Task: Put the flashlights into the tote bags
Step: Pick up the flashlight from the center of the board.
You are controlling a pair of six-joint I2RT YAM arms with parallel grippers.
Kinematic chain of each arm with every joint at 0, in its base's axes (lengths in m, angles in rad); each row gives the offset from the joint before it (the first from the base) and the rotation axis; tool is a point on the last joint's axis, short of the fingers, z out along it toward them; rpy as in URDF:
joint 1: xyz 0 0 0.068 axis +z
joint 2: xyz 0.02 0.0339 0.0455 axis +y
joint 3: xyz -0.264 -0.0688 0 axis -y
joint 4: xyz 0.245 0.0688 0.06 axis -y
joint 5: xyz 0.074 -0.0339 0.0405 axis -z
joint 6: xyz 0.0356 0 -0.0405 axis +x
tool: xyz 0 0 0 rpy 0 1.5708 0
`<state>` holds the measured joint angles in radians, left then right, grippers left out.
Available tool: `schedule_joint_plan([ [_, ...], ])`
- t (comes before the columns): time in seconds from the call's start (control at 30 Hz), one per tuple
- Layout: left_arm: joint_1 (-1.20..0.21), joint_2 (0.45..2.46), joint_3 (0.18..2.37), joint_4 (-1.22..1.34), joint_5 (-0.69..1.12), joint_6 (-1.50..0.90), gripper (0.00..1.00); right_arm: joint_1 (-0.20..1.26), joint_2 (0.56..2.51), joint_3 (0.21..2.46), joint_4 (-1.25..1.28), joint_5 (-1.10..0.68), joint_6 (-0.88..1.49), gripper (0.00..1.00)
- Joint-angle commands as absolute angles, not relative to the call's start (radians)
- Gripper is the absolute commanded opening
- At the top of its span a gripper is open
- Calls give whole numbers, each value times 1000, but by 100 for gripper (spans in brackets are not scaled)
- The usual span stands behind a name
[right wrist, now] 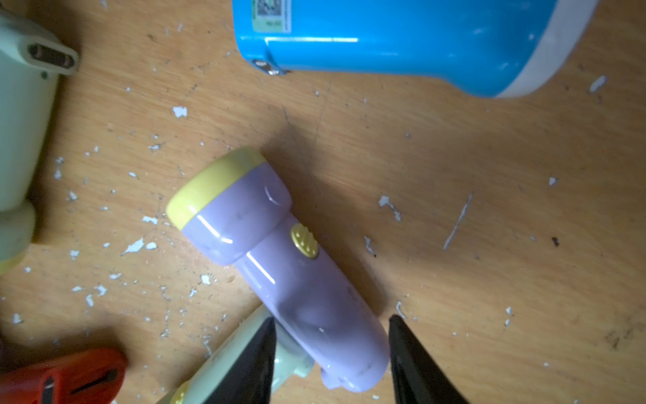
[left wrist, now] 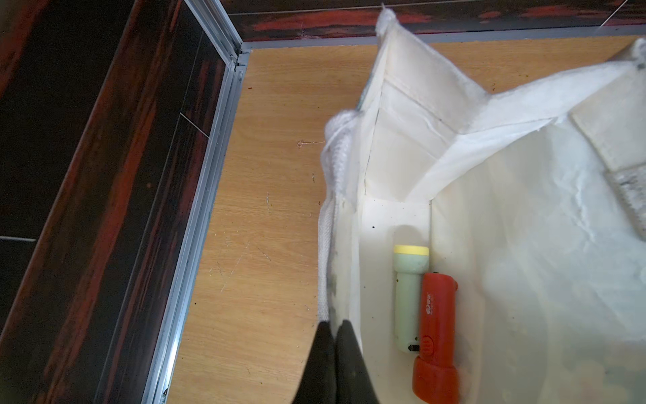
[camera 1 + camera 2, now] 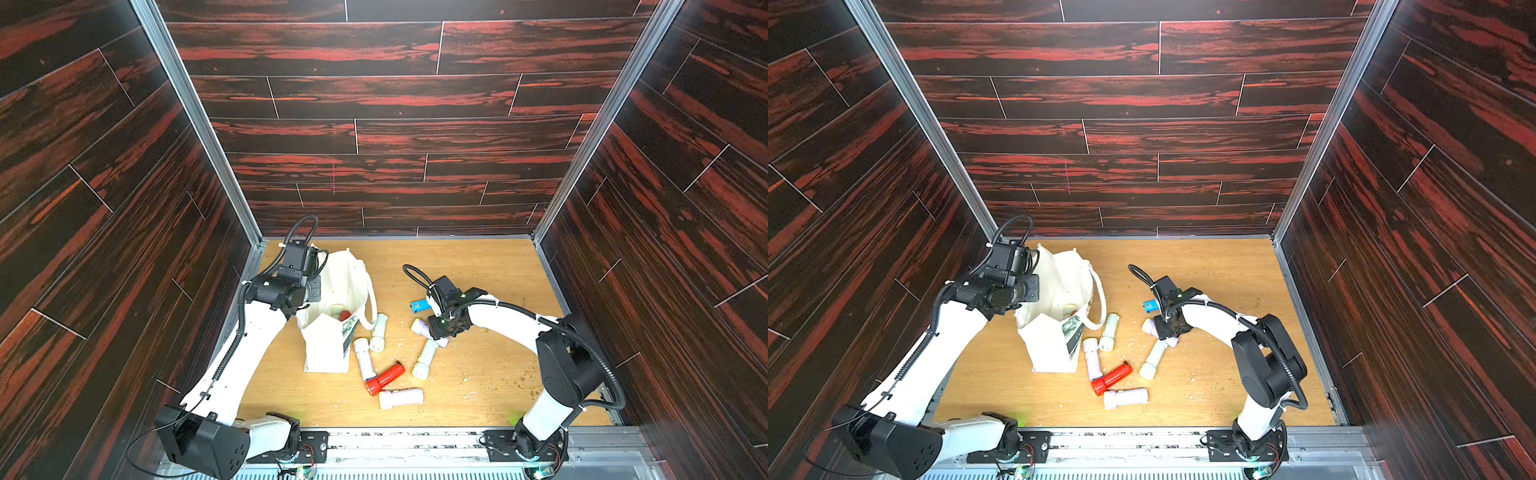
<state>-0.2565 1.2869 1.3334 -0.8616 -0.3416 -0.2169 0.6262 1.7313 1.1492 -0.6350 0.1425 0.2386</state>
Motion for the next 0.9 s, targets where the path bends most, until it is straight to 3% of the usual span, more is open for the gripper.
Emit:
schedule_joint_plan([
  [0.0, -262, 1283, 1356, -883, -348, -212, 0, 624, 1771, 1172, -643, 130, 208, 51],
  [0.87, -264, 1282, 1333, -875, -339, -219, 0, 624, 1866, 1175, -647, 124, 210, 48],
])
